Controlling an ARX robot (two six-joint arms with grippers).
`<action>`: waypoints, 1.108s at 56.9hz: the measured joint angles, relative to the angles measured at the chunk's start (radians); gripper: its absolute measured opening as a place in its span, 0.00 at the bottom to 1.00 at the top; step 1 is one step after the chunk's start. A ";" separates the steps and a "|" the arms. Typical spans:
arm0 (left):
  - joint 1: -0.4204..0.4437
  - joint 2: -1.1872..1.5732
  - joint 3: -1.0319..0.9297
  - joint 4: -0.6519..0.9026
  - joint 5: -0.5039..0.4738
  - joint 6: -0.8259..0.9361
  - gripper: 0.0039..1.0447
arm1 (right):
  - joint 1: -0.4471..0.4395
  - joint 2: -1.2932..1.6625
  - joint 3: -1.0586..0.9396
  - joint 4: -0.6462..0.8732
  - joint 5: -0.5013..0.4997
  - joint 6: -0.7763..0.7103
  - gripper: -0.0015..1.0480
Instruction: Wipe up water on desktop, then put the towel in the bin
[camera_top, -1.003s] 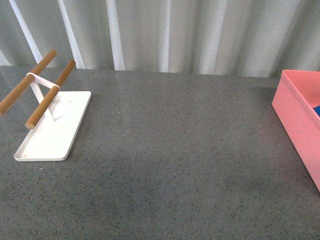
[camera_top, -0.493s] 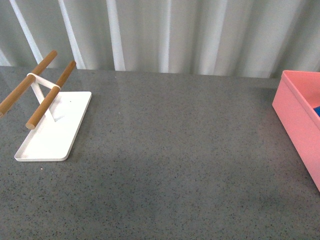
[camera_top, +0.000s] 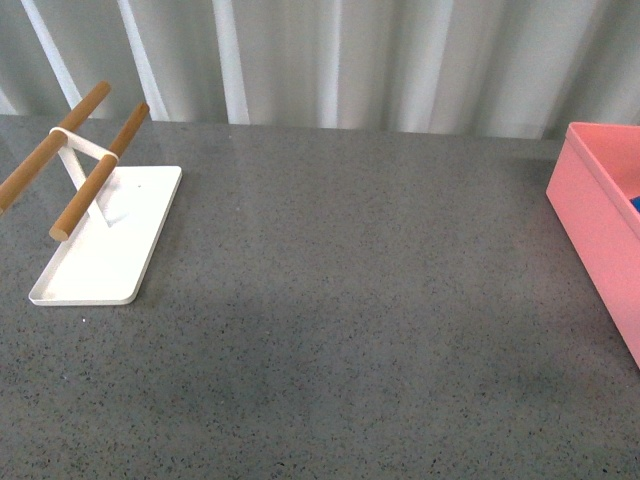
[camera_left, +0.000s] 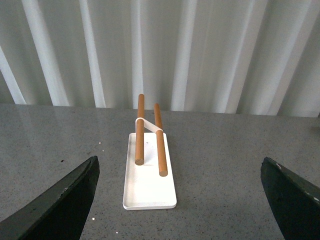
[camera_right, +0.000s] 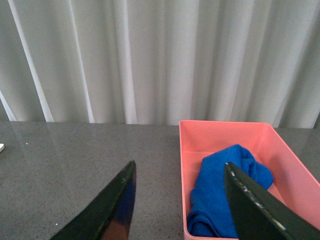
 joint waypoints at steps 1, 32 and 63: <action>0.000 0.000 0.000 0.000 0.000 0.000 0.94 | 0.000 0.000 0.000 0.000 0.000 0.000 0.68; 0.000 0.000 0.000 0.000 0.000 0.000 0.94 | 0.000 0.000 0.000 0.000 0.000 0.001 0.93; 0.000 0.000 0.000 0.000 0.000 0.000 0.94 | 0.000 0.000 0.000 0.000 0.000 0.001 0.93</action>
